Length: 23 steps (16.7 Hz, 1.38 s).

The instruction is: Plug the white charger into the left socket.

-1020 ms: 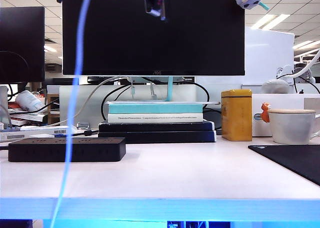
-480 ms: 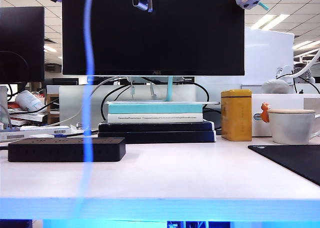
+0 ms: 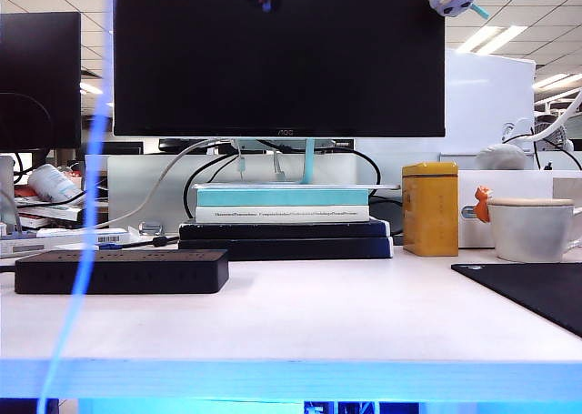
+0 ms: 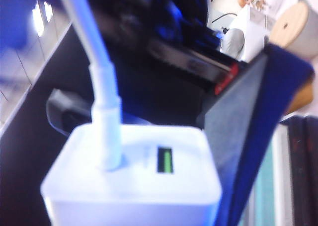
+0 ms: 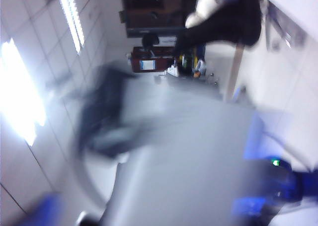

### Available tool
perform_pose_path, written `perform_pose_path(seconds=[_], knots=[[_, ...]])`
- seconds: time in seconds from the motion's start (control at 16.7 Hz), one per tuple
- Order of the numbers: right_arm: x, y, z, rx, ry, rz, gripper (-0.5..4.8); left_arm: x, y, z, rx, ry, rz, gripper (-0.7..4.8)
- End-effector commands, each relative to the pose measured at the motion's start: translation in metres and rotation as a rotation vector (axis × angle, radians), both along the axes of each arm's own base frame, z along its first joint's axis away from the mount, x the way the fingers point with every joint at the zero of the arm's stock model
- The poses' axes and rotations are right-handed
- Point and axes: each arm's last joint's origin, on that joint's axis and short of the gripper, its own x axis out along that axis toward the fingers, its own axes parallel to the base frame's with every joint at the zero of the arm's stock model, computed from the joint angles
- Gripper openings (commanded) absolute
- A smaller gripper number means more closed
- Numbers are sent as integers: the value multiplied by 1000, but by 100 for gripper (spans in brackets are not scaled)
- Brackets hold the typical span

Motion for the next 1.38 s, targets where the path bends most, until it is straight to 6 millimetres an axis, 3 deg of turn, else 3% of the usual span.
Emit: perform_pose_path(seconds=[0.06, 0.42, 0.6, 0.78, 0.9, 1.02, 1.2, 1.38], knots=[[-1, -7, 14, 74, -151, 4, 479, -1, 0, 6, -123, 86, -22, 102], [18, -44, 18, 115, -348, -49, 479, -2, 0, 14, -375, 292, -56, 102], [24, -64, 27, 187, -603, -96, 479, -4, 0, 16, -584, 590, -145, 101], [15, -70, 45, 322, -962, -125, 479, -5, -1, 16, -820, 999, -223, 100], [9, -69, 51, 385, -1077, -160, 479, -6, -2, 16, -946, 1230, -253, 76], [7, -65, 51, 403, -1111, -162, 479, -7, -3, 15, -955, 1346, -296, 75], [8, -52, 45, 391, -1072, -144, 479, -10, -4, 16, -881, 1416, -377, 75], [16, -30, 22, 339, -951, -100, 479, -14, -4, 23, -842, 1402, -460, 75]])
